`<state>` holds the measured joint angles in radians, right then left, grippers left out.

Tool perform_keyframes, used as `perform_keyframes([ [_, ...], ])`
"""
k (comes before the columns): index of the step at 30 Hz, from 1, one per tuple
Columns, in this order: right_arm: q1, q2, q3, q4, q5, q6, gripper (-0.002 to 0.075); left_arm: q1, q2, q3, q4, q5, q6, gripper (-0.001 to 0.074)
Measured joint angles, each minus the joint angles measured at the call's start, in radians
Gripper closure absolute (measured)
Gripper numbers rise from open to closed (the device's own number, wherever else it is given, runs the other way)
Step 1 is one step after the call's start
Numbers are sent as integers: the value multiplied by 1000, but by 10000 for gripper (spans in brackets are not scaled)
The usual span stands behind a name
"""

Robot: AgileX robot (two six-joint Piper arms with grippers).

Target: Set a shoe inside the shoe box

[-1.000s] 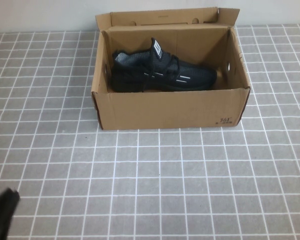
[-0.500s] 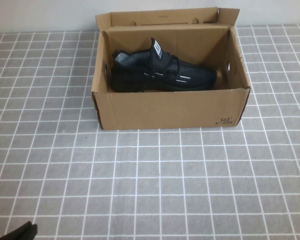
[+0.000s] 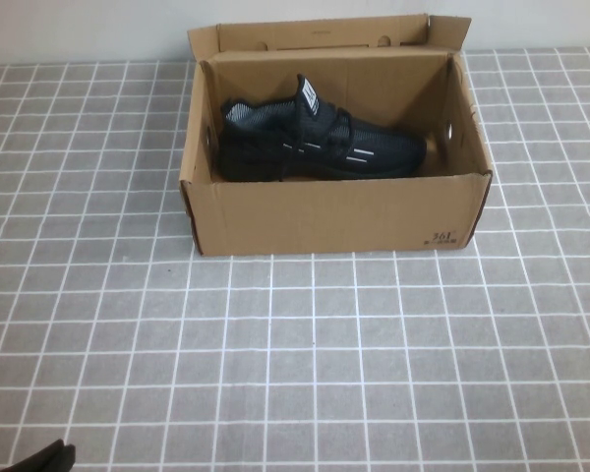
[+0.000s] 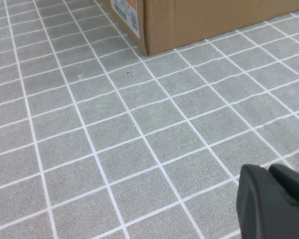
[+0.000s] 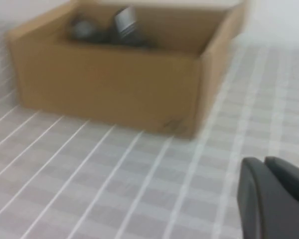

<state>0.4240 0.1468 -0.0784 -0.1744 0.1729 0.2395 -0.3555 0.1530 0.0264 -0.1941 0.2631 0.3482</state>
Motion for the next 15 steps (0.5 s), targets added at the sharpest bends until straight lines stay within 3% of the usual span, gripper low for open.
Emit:
perform_keyframes([
  [4, -222, -48, 62, -11, -163, 21, 742, 0, 0, 0, 0, 0, 0, 736],
  [7, -318, -107, 97, -13, -200, 68, 742, 0, 0, 0, 0, 0, 0, 736],
  [15, -329, -155, 104, -13, -193, 93, 742, 0, 0, 0, 0, 3, 0, 736],
])
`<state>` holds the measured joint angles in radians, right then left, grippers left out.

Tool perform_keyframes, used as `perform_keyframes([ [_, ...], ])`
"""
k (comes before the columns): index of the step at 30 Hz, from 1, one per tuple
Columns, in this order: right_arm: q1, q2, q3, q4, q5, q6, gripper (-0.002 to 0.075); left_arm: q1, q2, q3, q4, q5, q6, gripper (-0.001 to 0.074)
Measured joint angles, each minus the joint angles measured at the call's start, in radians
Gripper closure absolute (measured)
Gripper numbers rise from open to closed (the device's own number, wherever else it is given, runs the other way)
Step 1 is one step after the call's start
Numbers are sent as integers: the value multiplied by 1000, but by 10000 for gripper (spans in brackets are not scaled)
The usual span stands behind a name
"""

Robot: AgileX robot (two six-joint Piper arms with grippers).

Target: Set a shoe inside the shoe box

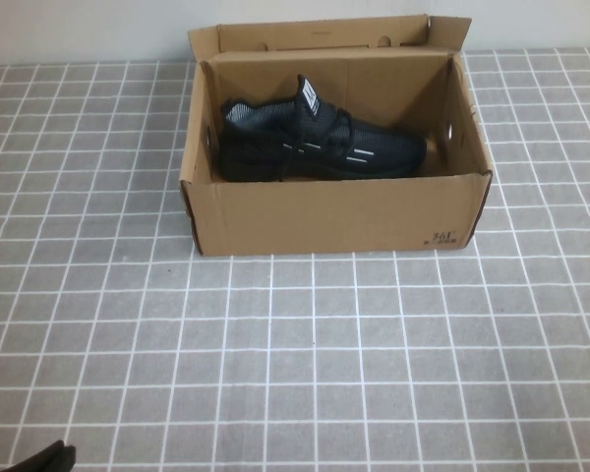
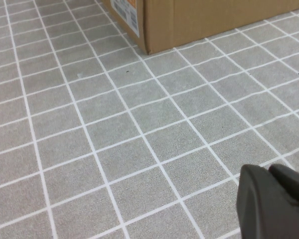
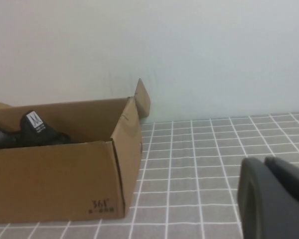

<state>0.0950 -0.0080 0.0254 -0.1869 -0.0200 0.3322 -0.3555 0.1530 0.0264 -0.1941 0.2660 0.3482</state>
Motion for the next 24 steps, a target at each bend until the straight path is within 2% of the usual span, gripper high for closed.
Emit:
perform_keyframes([
  [6, 48, 0, 0, 0, 2, 2, 742, 0, 0, 0, 0, 0, 0, 736],
  [13, 50, 0, 0, 51, 2, -10, 742, 0, 0, 0, 0, 0, 0, 736],
  [15, 50, 0, 0, 131, 11, -94, 742, 0, 0, 0, 0, 0, 0, 736],
  [19, 50, 0, 0, 389, 103, -421, 742, 0, 0, 0, 0, 0, 0, 736],
  [24, 50, 0, 0, 452, 260, -514, 742, 0, 0, 0, 0, 0, 0, 736],
])
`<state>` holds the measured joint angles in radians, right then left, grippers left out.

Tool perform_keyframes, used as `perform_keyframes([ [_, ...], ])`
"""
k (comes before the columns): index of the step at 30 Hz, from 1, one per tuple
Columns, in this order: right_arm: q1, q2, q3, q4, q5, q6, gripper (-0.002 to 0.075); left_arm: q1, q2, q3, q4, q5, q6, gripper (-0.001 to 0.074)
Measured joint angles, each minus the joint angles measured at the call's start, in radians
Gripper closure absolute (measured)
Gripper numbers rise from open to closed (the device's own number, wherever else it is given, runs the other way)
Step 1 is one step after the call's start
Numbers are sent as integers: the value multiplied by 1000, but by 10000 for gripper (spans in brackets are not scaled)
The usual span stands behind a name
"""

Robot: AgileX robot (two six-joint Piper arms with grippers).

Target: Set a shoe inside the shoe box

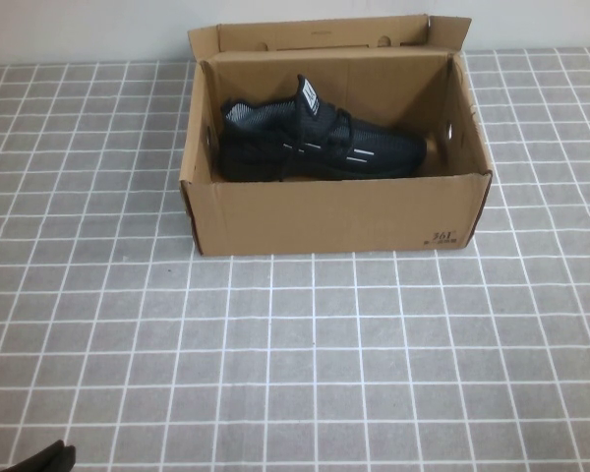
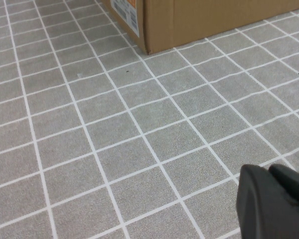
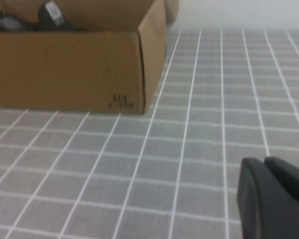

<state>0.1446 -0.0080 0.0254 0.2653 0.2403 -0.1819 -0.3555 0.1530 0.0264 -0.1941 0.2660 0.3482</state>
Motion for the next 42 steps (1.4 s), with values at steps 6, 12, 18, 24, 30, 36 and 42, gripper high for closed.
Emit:
perform_keyframes([
  [6, 0, 0, 0, 19, 96, -7, 742, 0, 0, 0, 0, 0, 0, 736],
  [12, 0, 0, 0, 21, 101, -7, 742, 0, 0, 0, 0, 0, 0, 736],
  [18, 0, 0, 0, 21, 101, -7, 742, 0, 0, 0, 0, 0, 0, 736],
  [24, 0, 0, 0, 21, 101, -7, 742, 0, 0, 0, 0, 0, 0, 736],
  [30, 0, 0, 0, 21, 101, -7, 742, 0, 0, 0, 0, 0, 0, 736],
  [36, 0, 0, 0, 21, 101, -7, 742, 42, -3, 0, 16, -137, -9, 736],
  [42, 0, 0, 0, 21, 102, -7, 742, 174, -115, 0, 67, -243, -105, 736],
])
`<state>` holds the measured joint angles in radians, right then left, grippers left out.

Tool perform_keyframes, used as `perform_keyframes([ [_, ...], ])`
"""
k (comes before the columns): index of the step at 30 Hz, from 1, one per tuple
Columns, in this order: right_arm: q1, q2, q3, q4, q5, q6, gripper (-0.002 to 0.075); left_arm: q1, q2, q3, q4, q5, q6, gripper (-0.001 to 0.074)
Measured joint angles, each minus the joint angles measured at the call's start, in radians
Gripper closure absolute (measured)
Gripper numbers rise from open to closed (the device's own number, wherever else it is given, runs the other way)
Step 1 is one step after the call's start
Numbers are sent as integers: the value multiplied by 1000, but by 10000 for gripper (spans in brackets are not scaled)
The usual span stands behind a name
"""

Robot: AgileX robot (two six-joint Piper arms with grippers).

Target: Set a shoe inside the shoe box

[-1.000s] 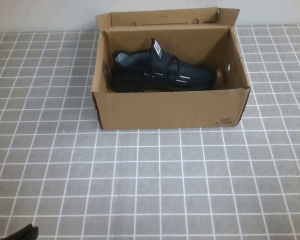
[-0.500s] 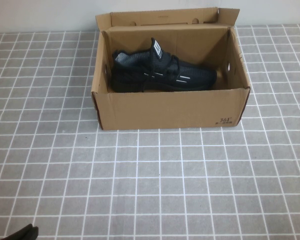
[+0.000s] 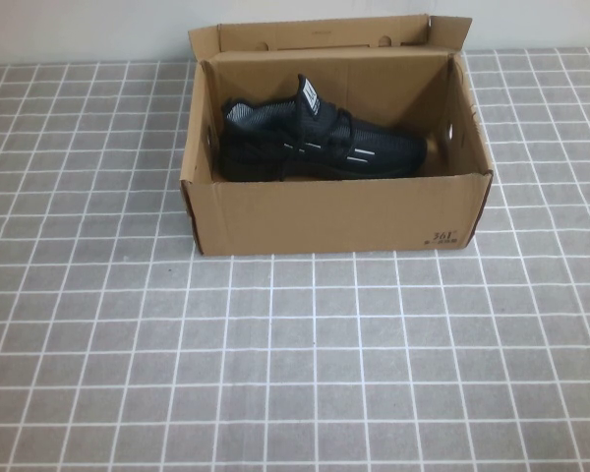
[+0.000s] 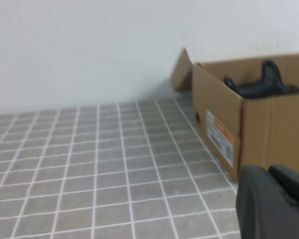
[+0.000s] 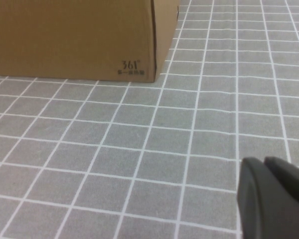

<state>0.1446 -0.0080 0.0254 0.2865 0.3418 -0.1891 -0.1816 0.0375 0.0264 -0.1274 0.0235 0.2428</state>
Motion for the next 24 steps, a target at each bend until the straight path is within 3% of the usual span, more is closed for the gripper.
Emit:
perform_keyframes([
  [4, 0, 0, 0, 2, 0, 0, 742, 40, -46, 0, 37, 62, -54, 736],
  [14, 0, -1, 0, 2, 2, 0, 742, 43, -48, 0, 70, 359, -89, 736],
  [24, 0, -2, 0, 3, 2, -2, 742, 43, -48, 0, 70, 364, -89, 736],
])
